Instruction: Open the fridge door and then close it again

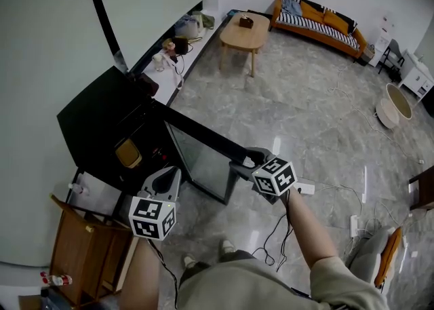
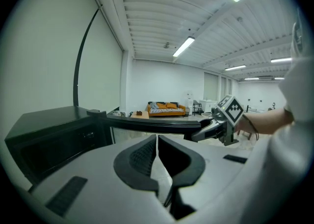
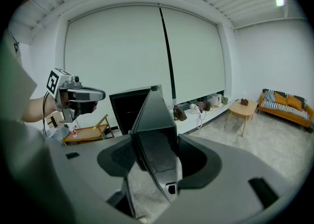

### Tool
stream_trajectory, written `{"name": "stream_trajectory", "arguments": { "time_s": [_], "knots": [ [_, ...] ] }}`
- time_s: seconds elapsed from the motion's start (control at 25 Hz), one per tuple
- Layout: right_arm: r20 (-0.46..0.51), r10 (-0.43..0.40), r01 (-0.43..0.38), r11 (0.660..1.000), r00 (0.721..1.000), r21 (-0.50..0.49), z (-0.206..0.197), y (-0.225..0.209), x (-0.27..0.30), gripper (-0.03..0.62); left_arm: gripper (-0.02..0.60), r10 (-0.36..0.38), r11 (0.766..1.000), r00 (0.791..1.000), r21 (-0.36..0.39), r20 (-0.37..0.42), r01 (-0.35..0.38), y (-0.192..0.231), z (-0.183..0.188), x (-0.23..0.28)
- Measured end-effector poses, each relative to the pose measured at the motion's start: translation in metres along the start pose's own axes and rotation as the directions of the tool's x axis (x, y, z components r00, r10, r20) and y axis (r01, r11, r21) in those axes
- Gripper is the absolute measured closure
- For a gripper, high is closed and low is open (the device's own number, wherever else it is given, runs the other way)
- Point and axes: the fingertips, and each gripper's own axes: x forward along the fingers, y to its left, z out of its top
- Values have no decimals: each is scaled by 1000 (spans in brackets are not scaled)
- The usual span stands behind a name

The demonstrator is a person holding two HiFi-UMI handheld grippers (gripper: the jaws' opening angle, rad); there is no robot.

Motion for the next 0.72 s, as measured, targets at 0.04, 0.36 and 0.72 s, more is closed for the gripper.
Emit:
{"name": "stream_trajectory", "arguments": {
  "time_s": [0.04,0.36,0.72],
  "knots": [
    [-2,-2,2,1000,1000,-1,0,4,1,359,566,1,1000,1000,-1,0,-1,2,-2,-4],
    [-20,-3,2,1000,1000,-14,-4,43,3,362,566,11,1000,1000,-5,-1,-11,14,-13,-40],
    [-46,9,-10,1000,999,-25,-6,87,13,364,566,26,1000,1000,-17,-10,-26,35,-33,-78]
  ]
}}
